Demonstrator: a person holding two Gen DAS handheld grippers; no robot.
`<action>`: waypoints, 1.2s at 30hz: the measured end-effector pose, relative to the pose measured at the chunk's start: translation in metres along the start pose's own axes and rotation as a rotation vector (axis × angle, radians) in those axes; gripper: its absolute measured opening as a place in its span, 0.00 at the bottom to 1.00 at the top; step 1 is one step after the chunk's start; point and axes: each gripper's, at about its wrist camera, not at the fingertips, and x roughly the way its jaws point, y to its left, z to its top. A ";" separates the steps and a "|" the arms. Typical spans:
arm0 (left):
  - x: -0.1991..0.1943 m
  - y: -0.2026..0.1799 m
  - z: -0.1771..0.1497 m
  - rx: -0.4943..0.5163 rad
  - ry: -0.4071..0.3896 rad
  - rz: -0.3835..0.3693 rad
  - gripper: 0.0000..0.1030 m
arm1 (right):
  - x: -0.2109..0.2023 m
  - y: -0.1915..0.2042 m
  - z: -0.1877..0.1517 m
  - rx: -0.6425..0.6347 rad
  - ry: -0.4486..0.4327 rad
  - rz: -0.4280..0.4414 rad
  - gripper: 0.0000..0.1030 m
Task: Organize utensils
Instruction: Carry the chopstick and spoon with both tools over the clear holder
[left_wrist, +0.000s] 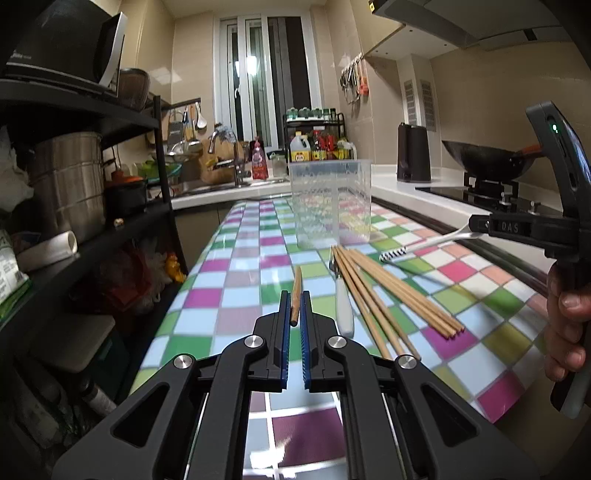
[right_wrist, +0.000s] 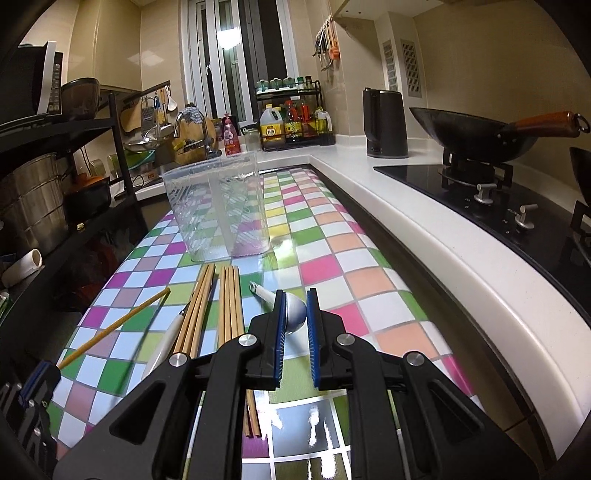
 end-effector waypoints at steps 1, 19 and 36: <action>-0.001 0.000 0.004 0.001 -0.008 -0.002 0.05 | -0.002 0.000 0.003 -0.005 -0.009 0.000 0.11; 0.049 0.049 0.143 -0.073 0.001 -0.107 0.05 | -0.014 0.015 0.094 -0.165 -0.058 0.065 0.11; 0.103 0.079 0.221 -0.143 0.178 -0.207 0.05 | -0.008 0.043 0.191 -0.340 0.069 0.087 0.11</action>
